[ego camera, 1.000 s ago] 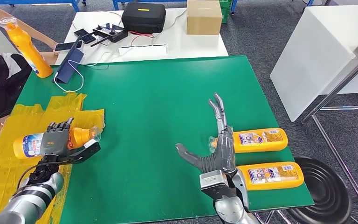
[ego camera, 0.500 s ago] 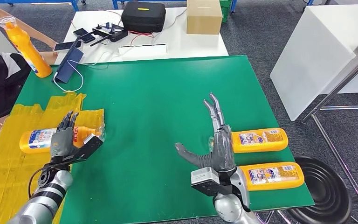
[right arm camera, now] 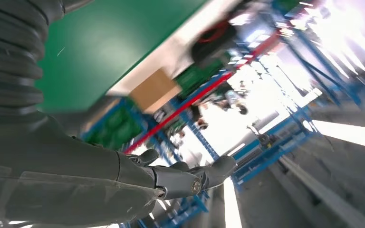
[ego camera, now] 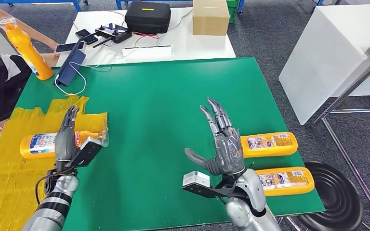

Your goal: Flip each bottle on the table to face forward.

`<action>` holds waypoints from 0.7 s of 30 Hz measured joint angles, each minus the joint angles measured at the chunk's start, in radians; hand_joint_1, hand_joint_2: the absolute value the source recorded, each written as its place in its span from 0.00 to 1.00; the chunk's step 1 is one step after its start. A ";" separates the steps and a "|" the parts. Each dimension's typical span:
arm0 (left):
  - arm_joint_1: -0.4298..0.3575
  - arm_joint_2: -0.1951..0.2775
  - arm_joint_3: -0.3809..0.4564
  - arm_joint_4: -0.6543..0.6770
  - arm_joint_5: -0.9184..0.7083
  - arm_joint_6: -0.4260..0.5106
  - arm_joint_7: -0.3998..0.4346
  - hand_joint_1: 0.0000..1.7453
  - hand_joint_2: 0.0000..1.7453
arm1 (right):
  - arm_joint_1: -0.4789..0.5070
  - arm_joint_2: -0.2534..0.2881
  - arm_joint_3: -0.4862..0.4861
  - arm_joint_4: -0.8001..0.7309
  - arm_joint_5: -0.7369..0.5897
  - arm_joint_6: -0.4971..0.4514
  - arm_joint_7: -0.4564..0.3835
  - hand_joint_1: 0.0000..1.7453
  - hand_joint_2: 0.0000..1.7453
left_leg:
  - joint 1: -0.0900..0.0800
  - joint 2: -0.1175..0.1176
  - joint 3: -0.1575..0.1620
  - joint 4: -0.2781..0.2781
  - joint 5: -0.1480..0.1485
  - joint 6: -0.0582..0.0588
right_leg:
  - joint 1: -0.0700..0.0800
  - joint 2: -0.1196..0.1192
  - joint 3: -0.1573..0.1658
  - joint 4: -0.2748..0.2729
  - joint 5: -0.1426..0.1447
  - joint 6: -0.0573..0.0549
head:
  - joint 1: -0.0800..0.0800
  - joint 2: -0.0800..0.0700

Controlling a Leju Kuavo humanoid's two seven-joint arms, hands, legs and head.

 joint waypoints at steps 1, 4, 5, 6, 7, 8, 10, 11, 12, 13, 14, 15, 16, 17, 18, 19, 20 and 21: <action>0.038 -0.014 -0.015 -0.084 0.059 -0.036 -0.025 0.00 1.00 | -0.001 -0.031 -0.008 0.000 0.042 0.023 0.025 0.00 1.00 | -0.001 -0.001 0.000 0.000 0.000 0.000 | -0.001 -0.001 0.000 0.000 0.000 0.000 | 0.000 0.000; 0.149 -0.043 -0.072 -0.337 0.165 -0.101 -0.044 0.00 1.00 | 0.006 -0.134 -0.053 -0.002 0.098 0.097 0.052 0.00 1.00 | -0.002 -0.002 -0.002 0.000 -0.001 0.002 | -0.002 -0.002 0.000 -0.002 0.000 0.000 | 0.000 0.000; 0.180 -0.048 -0.091 -0.412 0.191 -0.115 -0.049 0.00 1.00 | 0.012 -0.169 -0.074 -0.005 0.103 0.124 0.050 0.00 1.00 | -0.003 -0.002 -0.002 0.000 -0.002 0.003 | -0.003 -0.002 0.000 -0.002 0.000 0.001 | 0.000 0.000; 0.207 -0.052 -0.109 -0.477 0.216 -0.129 -0.055 0.00 1.00 | 0.019 -0.204 -0.096 -0.009 0.106 0.151 0.045 0.00 1.00 | -0.003 -0.002 -0.002 0.000 -0.003 0.004 | -0.003 -0.002 0.000 -0.002 0.000 0.001 | 0.000 0.000; 0.229 -0.056 -0.122 -0.532 0.237 -0.140 -0.061 0.00 1.00 | 0.028 -0.236 -0.119 -0.013 0.106 0.173 0.037 0.00 1.00 | -0.003 -0.003 -0.002 0.000 -0.003 0.005 | -0.003 -0.002 0.000 -0.003 0.000 0.001 | 0.000 0.000; 0.247 -0.058 -0.133 -0.576 0.251 -0.148 -0.067 0.00 1.00 | 0.036 -0.264 -0.141 -0.018 0.105 0.189 0.030 0.00 1.00 | -0.004 -0.003 -0.002 0.000 -0.004 0.005 | -0.004 -0.002 0.000 -0.003 0.000 0.001 | 0.000 0.000; 0.269 -0.061 -0.145 -0.640 0.265 -0.156 -0.076 0.00 1.00 | 0.048 -0.307 -0.178 -0.027 0.105 0.207 0.019 0.00 1.00 | -0.004 -0.003 -0.002 0.000 -0.004 0.006 | -0.004 -0.002 0.000 -0.003 0.000 0.001 | 0.000 0.000; 0.276 -0.063 -0.149 -0.662 0.268 -0.158 -0.079 0.00 1.00 | 0.052 -0.321 -0.191 -0.030 0.105 0.211 0.016 0.00 1.00 | -0.003 -0.003 -0.002 0.000 -0.004 0.006 | -0.004 -0.002 0.000 -0.003 0.000 0.001 | 0.000 0.000; 0.282 -0.063 -0.152 -0.680 0.272 -0.160 -0.081 0.00 1.00 | 0.055 -0.332 -0.200 -0.034 0.105 0.215 0.015 0.00 1.00 | -0.003 -0.003 -0.002 0.000 -0.004 0.006 | -0.004 -0.002 0.000 -0.003 0.000 0.001 | 0.000 0.000; 0.286 -0.064 -0.155 -0.694 0.275 -0.162 -0.084 0.00 1.00 | 0.057 -0.340 -0.206 -0.037 0.106 0.217 0.015 0.00 1.00 | -0.003 -0.003 -0.002 0.000 -0.004 0.006 | -0.003 -0.002 0.000 -0.003 0.000 0.001 | 0.000 0.000; 0.290 -0.065 -0.158 -0.706 0.282 -0.169 -0.089 0.00 1.00 | 0.059 -0.348 -0.210 -0.040 0.109 0.222 0.018 0.00 1.00 | -0.002 -0.003 -0.001 0.000 -0.004 0.006 | -0.003 -0.002 0.000 -0.003 0.000 0.001 | 0.000 0.000; 0.293 -0.066 -0.161 -0.716 0.292 -0.179 -0.094 0.00 1.00 | 0.062 -0.356 -0.214 -0.043 0.110 0.229 0.022 0.00 1.00 | -0.002 -0.003 -0.001 0.000 -0.003 0.006 | -0.003 -0.002 0.000 -0.003 0.000 0.001 | 0.000 0.000; 0.297 -0.067 -0.163 -0.725 0.307 -0.195 -0.102 0.00 1.00 | 0.067 -0.369 -0.220 -0.047 0.109 0.239 0.026 0.00 1.00 | -0.002 -0.003 -0.001 0.000 -0.003 0.005 | -0.002 -0.002 0.000 -0.003 0.000 0.001 | -0.001 0.000; 0.301 -0.068 -0.164 -0.734 0.325 -0.215 -0.110 0.00 1.00 | 0.075 -0.387 -0.228 -0.052 0.102 0.253 0.028 0.00 1.00 | -0.002 -0.004 -0.001 0.000 -0.003 0.005 | -0.002 -0.003 0.000 -0.003 0.000 0.001 | -0.001 0.000; 0.304 -0.069 -0.166 -0.742 0.344 -0.235 -0.116 0.00 1.00 | 0.086 -0.410 -0.239 -0.058 0.090 0.271 0.025 0.00 1.00 | -0.002 -0.004 -0.001 0.000 -0.003 0.006 | -0.002 -0.003 0.000 -0.003 0.000 0.001 | -0.001 0.000; 0.307 -0.070 -0.168 -0.749 0.362 -0.255 -0.120 0.00 1.00 | 0.101 -0.438 -0.256 -0.066 0.071 0.295 0.015 0.00 1.00 | -0.002 -0.005 -0.001 0.000 -0.003 0.006 | -0.002 -0.004 0.000 -0.003 0.000 0.001 | 0.000 0.000; 0.308 -0.071 -0.170 -0.755 0.376 -0.271 -0.122 0.00 1.00 | 0.118 -0.467 -0.278 -0.073 0.049 0.320 0.002 0.00 1.00 | -0.002 -0.005 -0.002 0.000 -0.003 0.006 | -0.002 -0.005 0.000 -0.002 0.000 0.001 | 0.000 0.000; 0.308 -0.072 -0.172 -0.759 0.387 -0.283 -0.123 0.00 1.00 | 0.135 -0.497 -0.304 -0.081 0.026 0.348 -0.014 0.00 1.00 | -0.003 -0.005 -0.002 0.000 -0.003 0.006 | -0.003 -0.006 0.000 -0.002 0.000 0.001 | 0.000 0.000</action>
